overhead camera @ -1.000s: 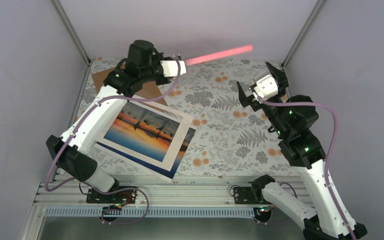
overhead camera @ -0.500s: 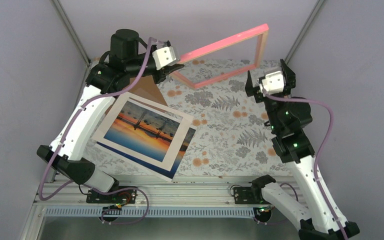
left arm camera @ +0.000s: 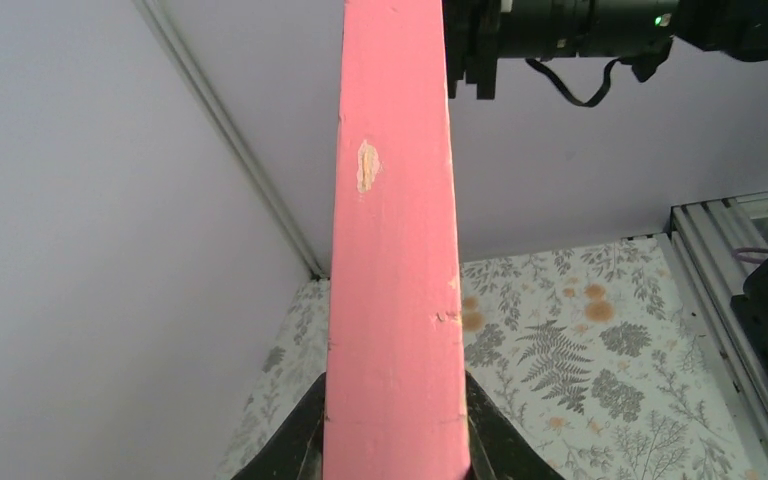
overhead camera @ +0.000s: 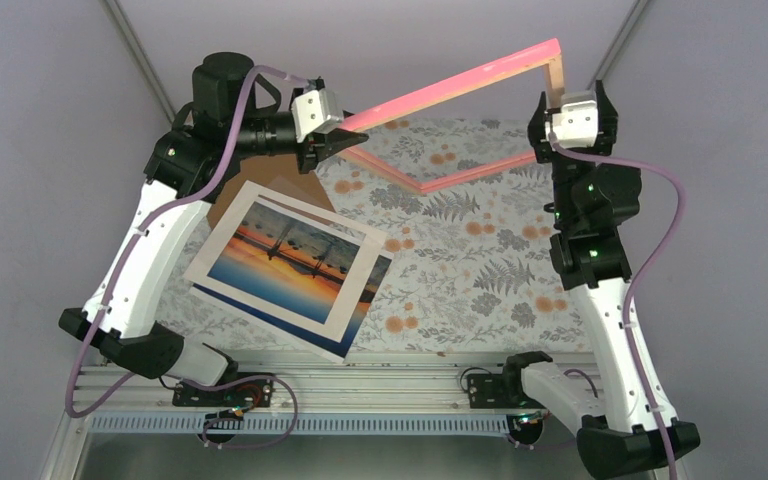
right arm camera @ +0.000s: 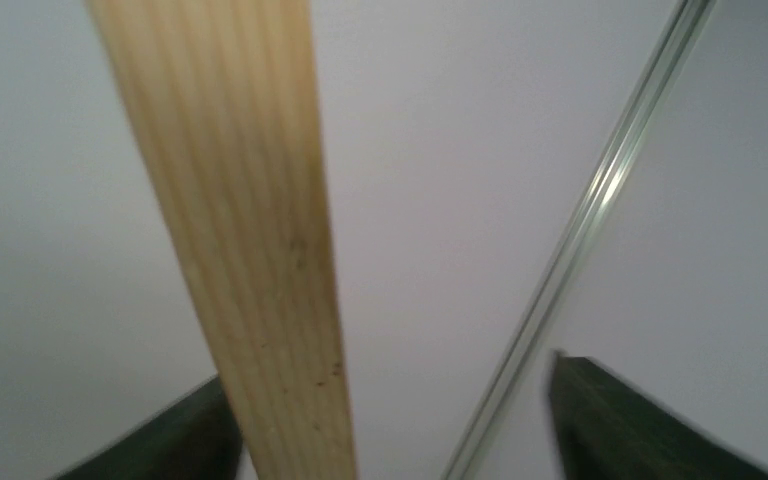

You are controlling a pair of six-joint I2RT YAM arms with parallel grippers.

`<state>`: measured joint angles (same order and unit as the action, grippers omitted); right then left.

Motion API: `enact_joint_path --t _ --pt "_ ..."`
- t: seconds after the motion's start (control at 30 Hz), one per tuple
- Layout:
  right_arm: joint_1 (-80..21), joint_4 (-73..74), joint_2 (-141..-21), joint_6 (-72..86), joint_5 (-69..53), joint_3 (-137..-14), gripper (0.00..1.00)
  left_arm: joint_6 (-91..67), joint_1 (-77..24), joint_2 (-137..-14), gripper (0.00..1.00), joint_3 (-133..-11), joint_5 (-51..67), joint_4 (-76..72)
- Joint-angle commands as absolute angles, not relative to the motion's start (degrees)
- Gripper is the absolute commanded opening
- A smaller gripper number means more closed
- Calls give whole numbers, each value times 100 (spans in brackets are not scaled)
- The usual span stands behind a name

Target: Put the photo into the frame

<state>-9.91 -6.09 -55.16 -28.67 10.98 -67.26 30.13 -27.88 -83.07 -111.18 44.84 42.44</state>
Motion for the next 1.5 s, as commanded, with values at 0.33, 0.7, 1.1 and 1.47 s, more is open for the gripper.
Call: enact_joint_path --t 0.33,0.7,1.1,1.47 --pt "-768 569 -5700 -2731 359 -7307 3 2393 -2668 -8246 32 -11076 3897 3233" --pt "-129 2837 -6819 -1060 468 -8387 3 1874 -2530 -8325 100 -10956 2094 2421" --pt "1336 5377 -9148 -267 -850 -9619 3 1846 -2485 -8039 100 -9731 995 2301" --pt "1630 5640 -10790 -830 -893 -9529 3 1473 -2478 -8158 100 -8571 803 2805"
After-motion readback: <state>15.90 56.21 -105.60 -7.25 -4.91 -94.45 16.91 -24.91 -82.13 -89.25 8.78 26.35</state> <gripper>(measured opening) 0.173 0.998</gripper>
